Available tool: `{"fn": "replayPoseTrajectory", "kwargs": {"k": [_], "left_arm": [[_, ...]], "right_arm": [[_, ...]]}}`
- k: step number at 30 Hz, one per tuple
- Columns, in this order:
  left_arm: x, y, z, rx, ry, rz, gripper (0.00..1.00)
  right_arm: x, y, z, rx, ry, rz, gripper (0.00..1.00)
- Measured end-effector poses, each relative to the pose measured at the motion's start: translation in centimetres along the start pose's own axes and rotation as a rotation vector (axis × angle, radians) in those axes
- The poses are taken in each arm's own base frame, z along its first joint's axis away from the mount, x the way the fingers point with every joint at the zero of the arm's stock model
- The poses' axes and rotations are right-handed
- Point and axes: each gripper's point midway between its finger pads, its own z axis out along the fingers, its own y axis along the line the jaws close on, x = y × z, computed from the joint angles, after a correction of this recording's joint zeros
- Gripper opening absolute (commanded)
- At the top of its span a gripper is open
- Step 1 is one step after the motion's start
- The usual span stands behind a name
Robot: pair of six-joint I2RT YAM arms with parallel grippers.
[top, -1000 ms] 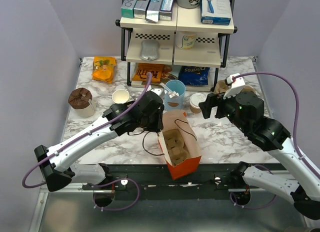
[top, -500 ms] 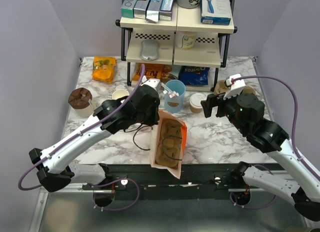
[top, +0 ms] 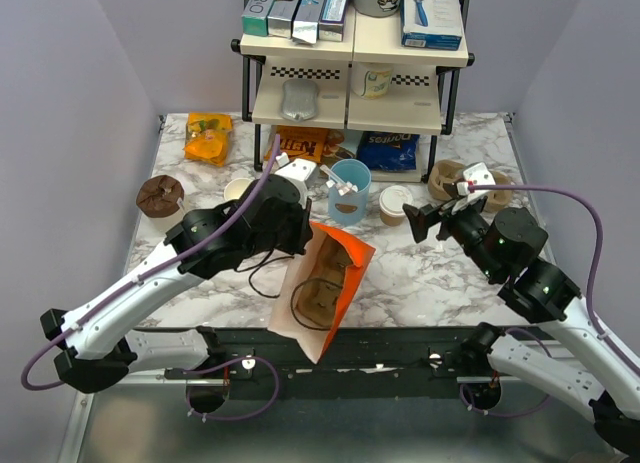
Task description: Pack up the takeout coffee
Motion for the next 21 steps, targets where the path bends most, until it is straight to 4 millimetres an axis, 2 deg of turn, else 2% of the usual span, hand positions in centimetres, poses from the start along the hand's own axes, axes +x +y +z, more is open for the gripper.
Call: {"fn": "replayPoseTrajectory", "kwargs": {"k": [7,13,17,21], "left_arm": [[-0.4,-0.5,1.5,-0.016,0.035,0.028,0.0],[-2.9,-2.8,2.7,0.014,0.04,0.023,0.0],[-3.9,-4.8,4.8,0.049,0.074,0.025,0.0],[-3.7,-6.7,7.7,0.095,0.128,0.028,0.0]], "right_arm": [[-1.6,0.4,1.4,-0.002,0.006,0.016,1.0],[-3.4,0.0,1.4,0.041,0.038,0.124,1.0],[-3.2,-2.8,0.3,0.212,0.065,0.197,1.0],[-2.3,-5.8,-1.4,0.396,0.086,0.229,1.0]]}}
